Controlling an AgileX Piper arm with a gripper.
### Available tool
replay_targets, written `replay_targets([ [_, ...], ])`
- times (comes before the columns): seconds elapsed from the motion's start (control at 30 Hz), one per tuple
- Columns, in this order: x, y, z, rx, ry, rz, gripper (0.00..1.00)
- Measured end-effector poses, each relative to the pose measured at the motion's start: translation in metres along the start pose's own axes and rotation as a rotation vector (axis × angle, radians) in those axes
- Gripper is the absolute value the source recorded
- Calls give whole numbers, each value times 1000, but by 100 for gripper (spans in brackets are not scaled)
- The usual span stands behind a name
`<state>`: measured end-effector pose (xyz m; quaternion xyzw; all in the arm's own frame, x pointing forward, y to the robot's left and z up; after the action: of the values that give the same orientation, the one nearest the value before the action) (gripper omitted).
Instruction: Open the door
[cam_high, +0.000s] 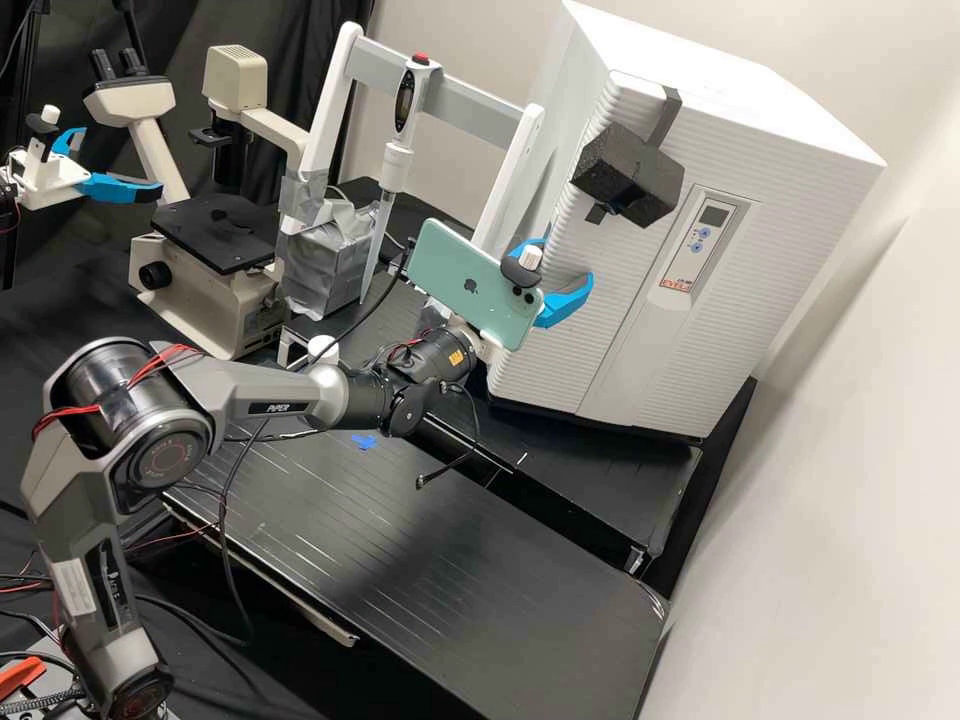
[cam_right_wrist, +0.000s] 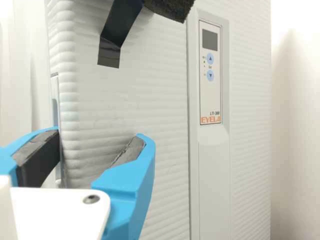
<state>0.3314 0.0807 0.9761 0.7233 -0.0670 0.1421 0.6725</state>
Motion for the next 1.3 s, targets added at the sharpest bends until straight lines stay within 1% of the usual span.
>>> replay_targets([
  [0.47,-5,-5,0,6,7,-10,0],
  [0.7,-7,-6,0,3,14,-8,0],
  [0.8,-10,-3,3,-4,7,-1,0],
  [0.93,-16,0,6,-20,19,-6,0],
  [1.0,-23,5,9,-14,28,0,0],
  [1.13,-37,13,13,-2,19,21,0],
  [1.3,-47,20,16,-7,24,40,0],
])
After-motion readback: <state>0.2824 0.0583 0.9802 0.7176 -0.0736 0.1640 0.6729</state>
